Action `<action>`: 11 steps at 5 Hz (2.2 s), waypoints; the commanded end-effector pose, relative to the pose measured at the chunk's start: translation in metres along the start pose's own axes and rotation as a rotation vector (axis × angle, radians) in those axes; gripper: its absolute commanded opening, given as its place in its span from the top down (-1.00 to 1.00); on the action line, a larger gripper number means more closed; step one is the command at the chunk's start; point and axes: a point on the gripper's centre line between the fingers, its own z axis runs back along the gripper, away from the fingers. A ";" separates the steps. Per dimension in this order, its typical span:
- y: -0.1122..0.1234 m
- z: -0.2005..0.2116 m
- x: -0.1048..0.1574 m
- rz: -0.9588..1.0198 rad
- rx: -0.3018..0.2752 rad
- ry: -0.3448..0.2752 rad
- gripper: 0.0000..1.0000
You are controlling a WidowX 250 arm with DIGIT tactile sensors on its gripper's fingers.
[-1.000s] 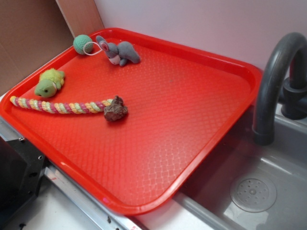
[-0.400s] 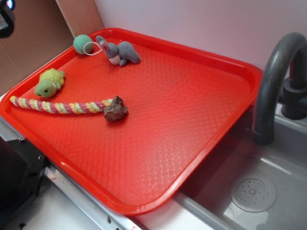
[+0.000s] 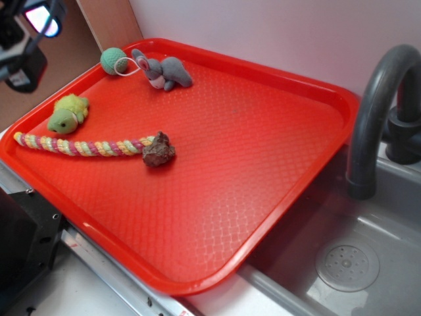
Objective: Grab the multicolored rope.
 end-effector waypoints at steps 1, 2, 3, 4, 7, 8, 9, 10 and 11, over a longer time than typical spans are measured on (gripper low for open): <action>0.017 -0.036 -0.015 -0.030 0.015 0.059 -1.00; 0.023 -0.059 -0.020 -0.026 -0.004 0.108 -1.00; 0.023 -0.079 -0.026 -0.009 -0.039 0.147 -1.00; 0.022 -0.106 -0.034 0.003 -0.092 0.196 -1.00; 0.022 -0.150 -0.044 0.023 -0.119 0.329 -1.00; 0.024 -0.160 -0.049 0.041 -0.144 0.357 -1.00; 0.023 -0.166 -0.050 0.029 -0.133 0.391 -1.00; 0.023 -0.168 -0.052 0.023 -0.126 0.402 1.00; 0.021 -0.168 -0.052 0.020 -0.137 0.380 1.00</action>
